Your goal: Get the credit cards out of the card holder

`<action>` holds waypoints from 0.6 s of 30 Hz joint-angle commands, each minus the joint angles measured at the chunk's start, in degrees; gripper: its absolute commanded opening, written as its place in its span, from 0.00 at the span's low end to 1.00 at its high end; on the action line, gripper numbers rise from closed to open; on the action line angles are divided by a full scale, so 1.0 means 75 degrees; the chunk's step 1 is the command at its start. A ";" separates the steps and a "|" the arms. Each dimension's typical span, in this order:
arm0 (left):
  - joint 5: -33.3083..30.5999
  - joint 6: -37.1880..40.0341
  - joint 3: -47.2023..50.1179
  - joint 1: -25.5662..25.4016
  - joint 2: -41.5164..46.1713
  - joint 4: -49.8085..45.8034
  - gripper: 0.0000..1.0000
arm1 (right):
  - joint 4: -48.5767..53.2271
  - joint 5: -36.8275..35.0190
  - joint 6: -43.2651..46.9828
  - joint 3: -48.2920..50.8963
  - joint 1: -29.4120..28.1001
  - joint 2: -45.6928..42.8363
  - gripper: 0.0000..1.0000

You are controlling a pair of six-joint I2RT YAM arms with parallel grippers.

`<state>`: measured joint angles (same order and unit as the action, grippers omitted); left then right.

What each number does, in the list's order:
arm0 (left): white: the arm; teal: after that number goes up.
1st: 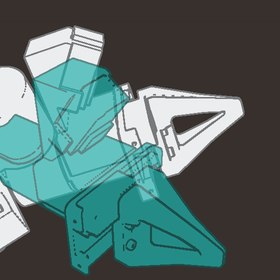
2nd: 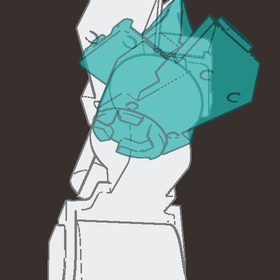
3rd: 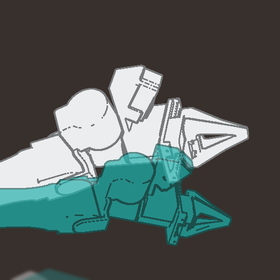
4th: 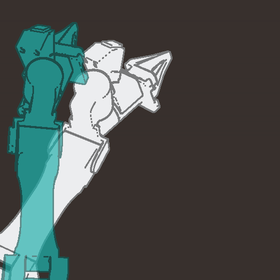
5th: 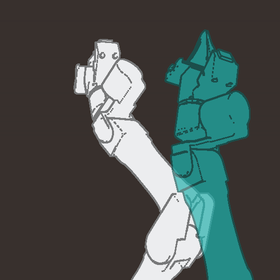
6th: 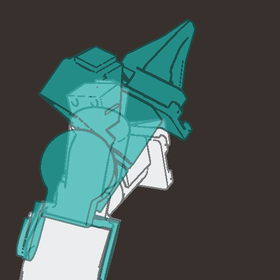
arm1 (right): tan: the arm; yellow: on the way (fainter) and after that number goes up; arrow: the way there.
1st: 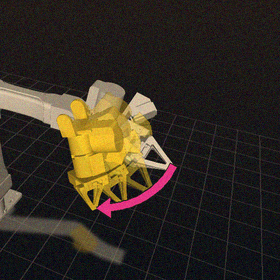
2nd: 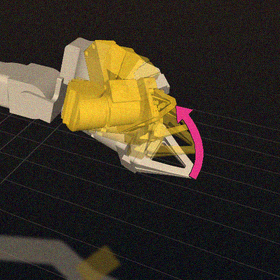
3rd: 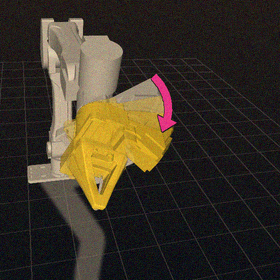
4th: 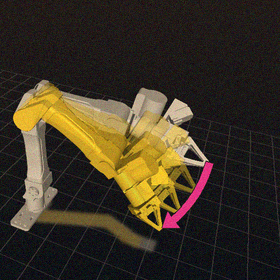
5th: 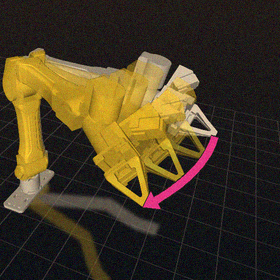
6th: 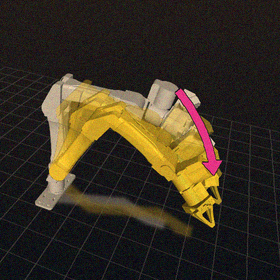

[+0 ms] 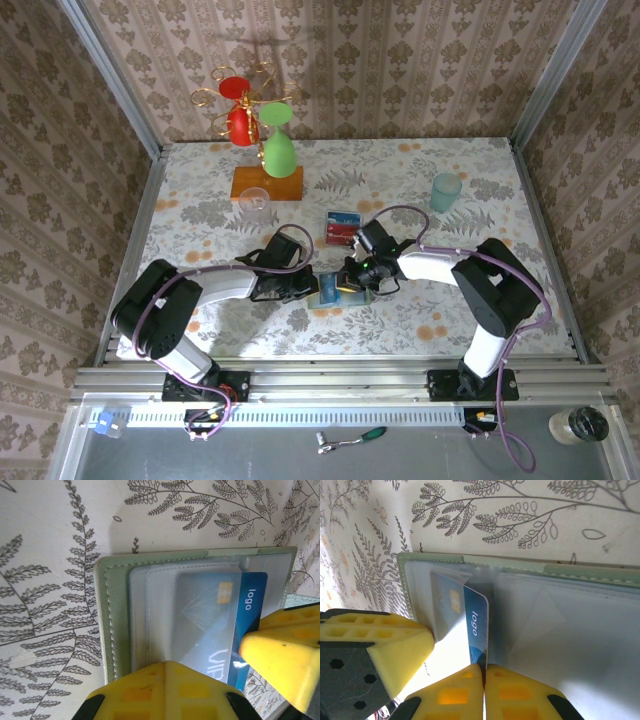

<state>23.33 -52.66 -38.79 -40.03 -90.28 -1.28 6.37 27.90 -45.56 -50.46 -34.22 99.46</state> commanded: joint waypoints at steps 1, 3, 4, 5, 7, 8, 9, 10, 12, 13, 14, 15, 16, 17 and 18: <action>-0.0123 0.0178 0.0004 0.0069 -0.0126 -0.0456 0.00 | 0.0321 -0.0154 0.0130 0.0169 0.0096 -0.0278 0.07; -0.0123 0.0181 0.0005 0.0075 -0.0137 -0.0456 0.00 | 0.0420 -0.0201 0.0189 0.0177 0.0138 -0.0353 0.07; -0.0123 0.0178 0.0003 0.0065 -0.0128 -0.0439 0.00 | 0.0457 -0.0204 0.0203 0.0186 0.0153 -0.0376 0.07; -0.0114 0.0184 -0.0005 0.0075 -0.0129 -0.0439 0.00 | 0.0491 -0.0204 0.0228 0.0188 0.0173 -0.0403 0.07; -0.0111 0.0190 -0.0014 0.0076 -0.0137 -0.0427 0.00 | 0.0550 -0.0216 0.0269 0.0189 0.0214 -0.0452 0.07; -0.0111 0.0190 -0.0020 0.0073 -0.0117 -0.0427 0.00 | 0.0574 -0.0226 0.0281 0.0189 0.0235 -0.0478 0.07; -0.0111 0.0190 -0.0033 0.0084 -0.0125 -0.0427 0.00 | 0.0609 -0.0238 0.0292 0.0183 0.0248 -0.0508 0.07; -0.0111 0.0196 -0.0043 0.0082 -0.0119 -0.0433 0.00 | 0.0643 -0.0222 0.0307 0.0171 0.0261 -0.0517 0.07; -0.0111 0.0214 -0.0067 0.0095 -0.0106 -0.0427 0.00 | 0.0736 -0.0243 0.0361 0.0137 0.0291 -0.0581 0.07; -0.0111 0.0222 -0.0078 0.0096 -0.0108 -0.0427 0.00 | 0.0775 -0.0257 0.0378 0.0126 0.0305 -0.0605 0.07; -0.0099 0.0238 -0.0090 0.0093 -0.0098 -0.0429 0.00 | 0.0832 -0.0273 0.0402 0.0108 0.0308 -0.0649 0.07; -0.0100 0.0243 -0.0108 0.0100 -0.0102 -0.0437 0.00 | 0.0896 -0.0295 0.0432 0.0090 0.0319 -0.0690 0.07; -0.0099 0.0248 -0.0114 0.0106 -0.0098 -0.0439 0.00 | 0.0944 -0.0318 0.0454 0.0063 0.0320 -0.0721 0.07; -0.0099 0.0249 -0.0125 0.0100 -0.0090 -0.0439 0.00 | 0.1026 -0.0342 0.0485 0.0043 0.0319 -0.0775 0.06; -0.0099 0.0260 -0.0137 0.0102 -0.0088 -0.0439 0.00 | 0.1087 -0.0373 0.0514 0.0016 0.0320 -0.0822 0.06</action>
<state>23.33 -52.38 -38.89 -39.66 -90.28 -1.34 10.57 27.38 -43.33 -50.09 -32.25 95.26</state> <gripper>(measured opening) 0.050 0.066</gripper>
